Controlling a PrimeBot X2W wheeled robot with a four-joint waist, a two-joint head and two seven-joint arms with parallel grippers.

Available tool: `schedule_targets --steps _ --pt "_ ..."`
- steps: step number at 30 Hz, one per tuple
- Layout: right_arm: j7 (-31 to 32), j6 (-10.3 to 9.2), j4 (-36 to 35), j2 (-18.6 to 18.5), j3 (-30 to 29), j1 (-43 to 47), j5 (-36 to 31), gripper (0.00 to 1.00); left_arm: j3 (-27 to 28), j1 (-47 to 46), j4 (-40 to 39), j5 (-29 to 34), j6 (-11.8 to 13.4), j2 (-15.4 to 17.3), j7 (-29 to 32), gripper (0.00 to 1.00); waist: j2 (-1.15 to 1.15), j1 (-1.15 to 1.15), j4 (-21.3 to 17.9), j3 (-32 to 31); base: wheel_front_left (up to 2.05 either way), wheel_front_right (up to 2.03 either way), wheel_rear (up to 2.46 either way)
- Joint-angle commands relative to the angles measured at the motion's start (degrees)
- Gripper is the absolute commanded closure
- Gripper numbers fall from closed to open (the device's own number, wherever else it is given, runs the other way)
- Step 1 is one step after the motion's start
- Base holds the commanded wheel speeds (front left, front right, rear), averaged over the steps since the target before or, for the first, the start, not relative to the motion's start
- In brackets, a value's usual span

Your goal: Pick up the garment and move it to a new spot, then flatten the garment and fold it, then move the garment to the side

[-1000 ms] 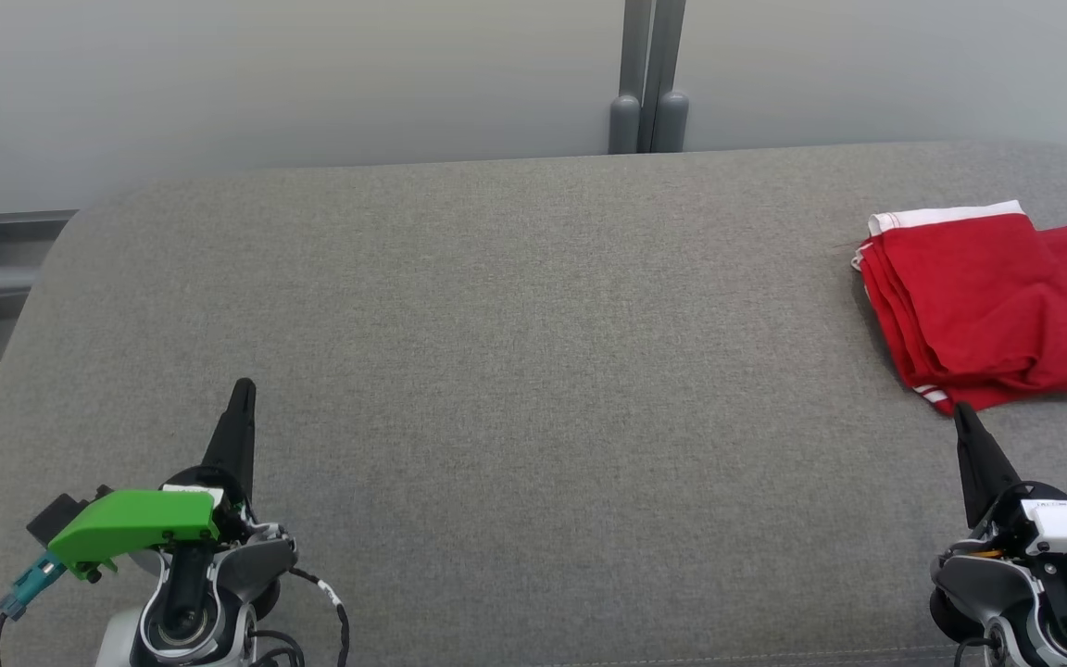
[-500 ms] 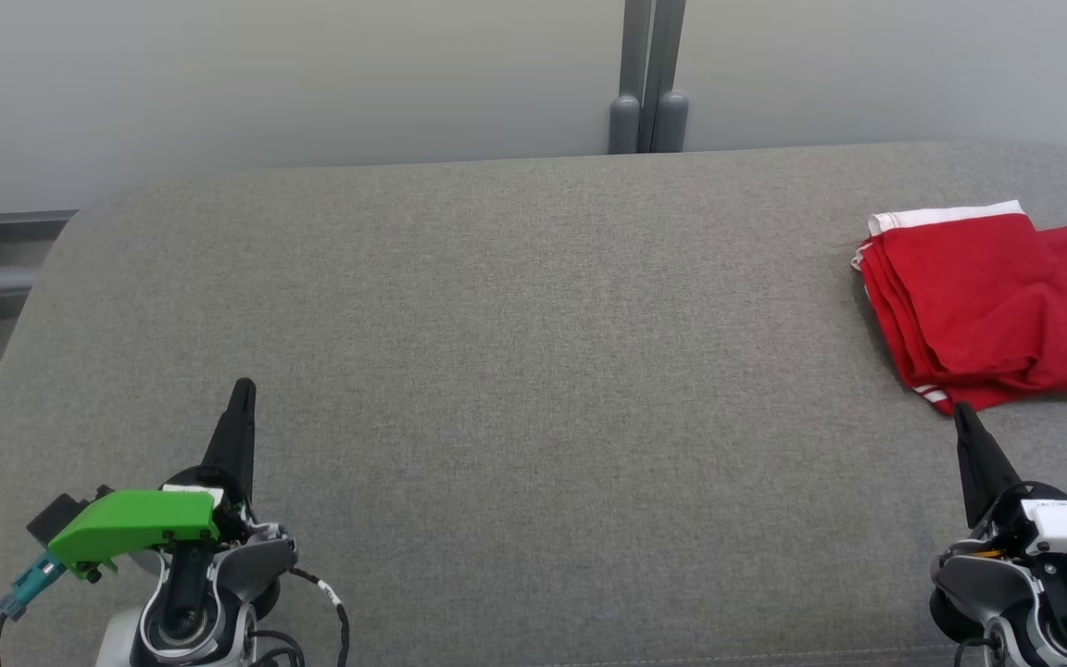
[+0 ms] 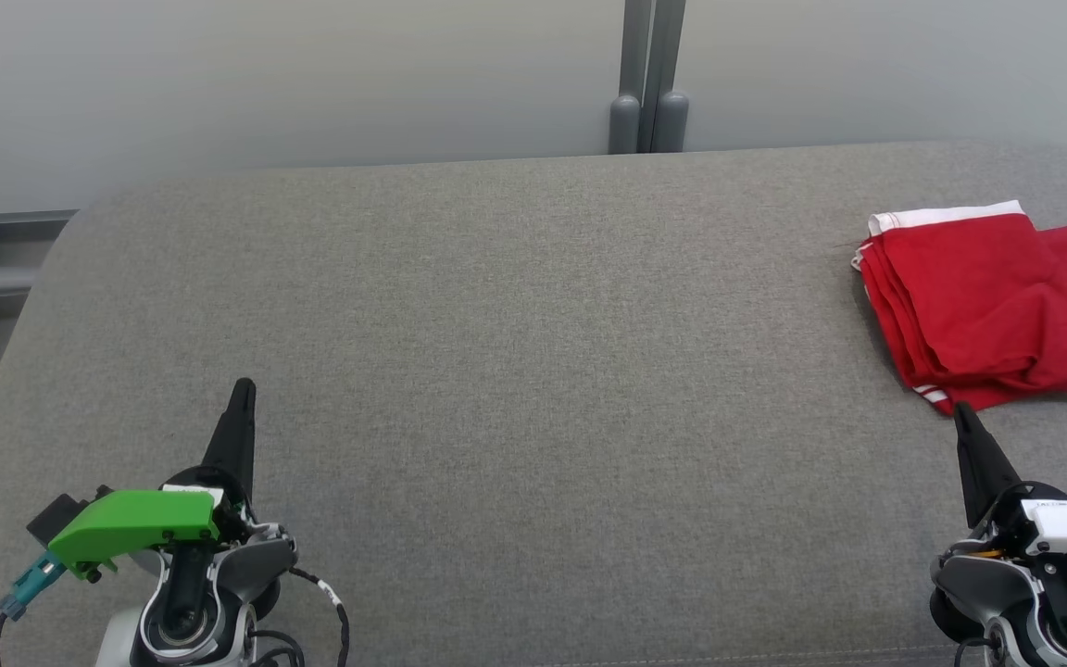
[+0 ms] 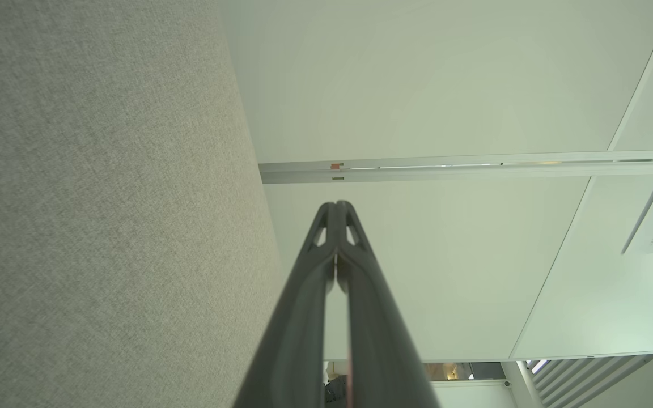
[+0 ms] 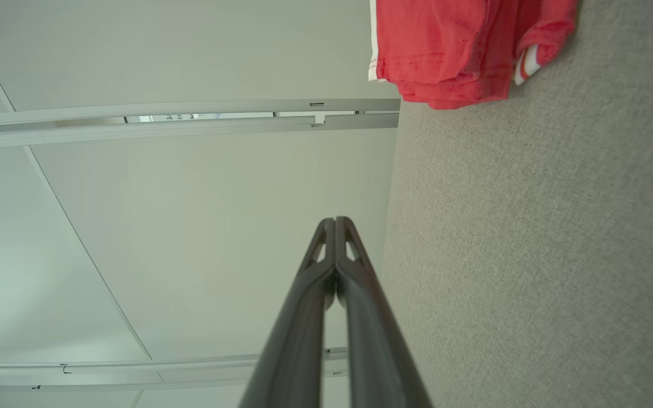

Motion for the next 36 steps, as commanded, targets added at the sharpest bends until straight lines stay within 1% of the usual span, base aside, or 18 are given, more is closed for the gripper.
schedule_targets --steps 1,36 --pt "0.14 0.02 -0.25 -0.24 -0.11 -0.32 0.27 1.00 0.20 -0.78 0.05 -0.19 -0.10 0.03 0.05 1.00 0.00 0.00 0.00 0.00 0.00 0.00 0.00" --pt "0.14 0.02 -0.25 -0.24 -0.09 -0.32 0.27 1.00 0.19 -0.79 0.04 -0.19 -0.10 0.03 0.04 1.00 0.00 0.00 0.00 0.00 0.00 0.00 0.00"
